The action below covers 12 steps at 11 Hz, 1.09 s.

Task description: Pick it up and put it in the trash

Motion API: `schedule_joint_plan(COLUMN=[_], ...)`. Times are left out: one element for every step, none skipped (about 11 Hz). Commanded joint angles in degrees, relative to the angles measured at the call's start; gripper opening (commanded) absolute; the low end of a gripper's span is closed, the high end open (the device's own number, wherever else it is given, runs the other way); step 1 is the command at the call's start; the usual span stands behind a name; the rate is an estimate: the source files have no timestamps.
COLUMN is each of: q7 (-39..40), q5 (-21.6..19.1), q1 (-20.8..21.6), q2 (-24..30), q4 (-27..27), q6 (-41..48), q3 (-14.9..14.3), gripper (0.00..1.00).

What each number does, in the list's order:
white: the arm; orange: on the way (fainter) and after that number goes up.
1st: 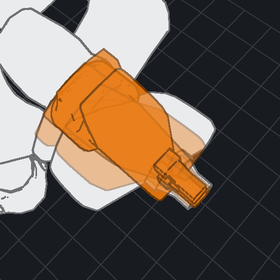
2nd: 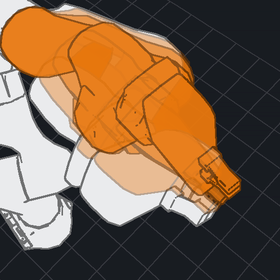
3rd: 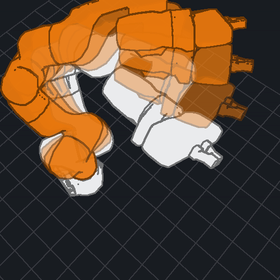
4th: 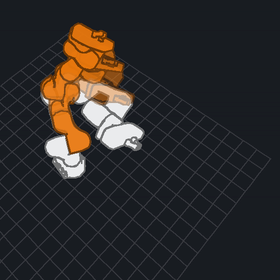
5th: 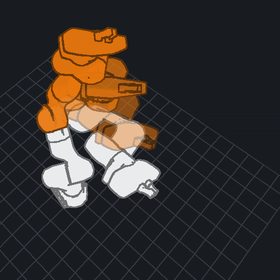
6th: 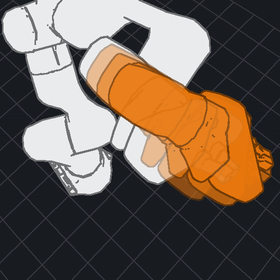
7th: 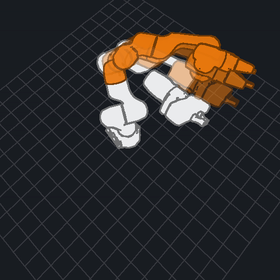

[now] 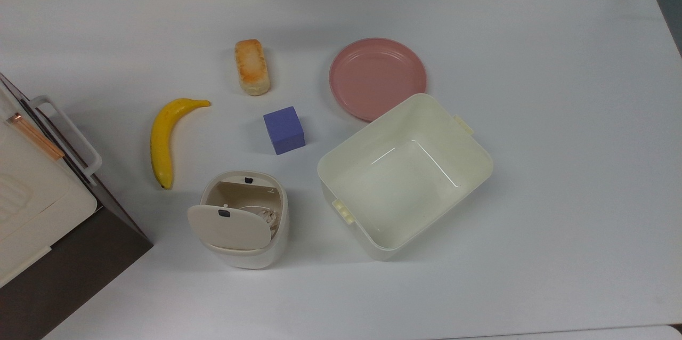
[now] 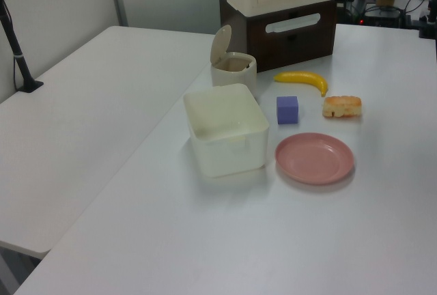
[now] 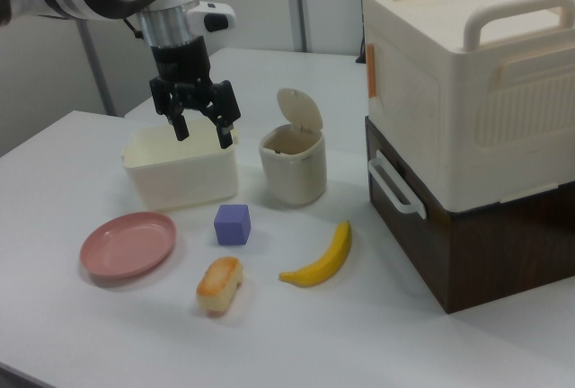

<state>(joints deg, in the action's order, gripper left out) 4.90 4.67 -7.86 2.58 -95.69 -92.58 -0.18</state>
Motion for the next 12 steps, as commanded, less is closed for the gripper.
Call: schedule_joint_plan(q7=[5.4,8.4,8.1,6.7,4.9,5.3,4.7,4.7,4.2,1.6,-0.3,-0.7], q5=[-1.2,-2.5,-6.4,-7.0,-7.1,-7.3,-7.7,-9.5,-11.9,-12.3,-12.2,-12.2], q1=[-2.1,-2.7,-3.4,-3.5,-3.6,-3.3,-3.1,-3.0,-2.7,-1.4,-0.1,0.2], q2=[1.5,1.6,1.5,1.3,1.2,0.9,0.9,0.9,0.6,0.0,-0.4,-0.6], q4=[-2.0,-1.8,-1.3,-1.4,-1.3,-1.3,-1.3,-1.6,-1.8,-1.7,-1.7,-1.8], q6=[-2.7,-3.3,-3.3,-3.2,-3.5,-3.8,-6.3,-8.7,-10.8,-11.9,-12.4,-12.7], q3=[-0.5,-0.7,-1.1,-1.1,-1.1,-1.1,-1.1,-1.0,-1.0,-0.9,-0.9,-0.9], gripper=[1.00,1.00,1.00,1.00,1.00,1.00,1.00,1.00,1.00,1.00,1.00,1.00])
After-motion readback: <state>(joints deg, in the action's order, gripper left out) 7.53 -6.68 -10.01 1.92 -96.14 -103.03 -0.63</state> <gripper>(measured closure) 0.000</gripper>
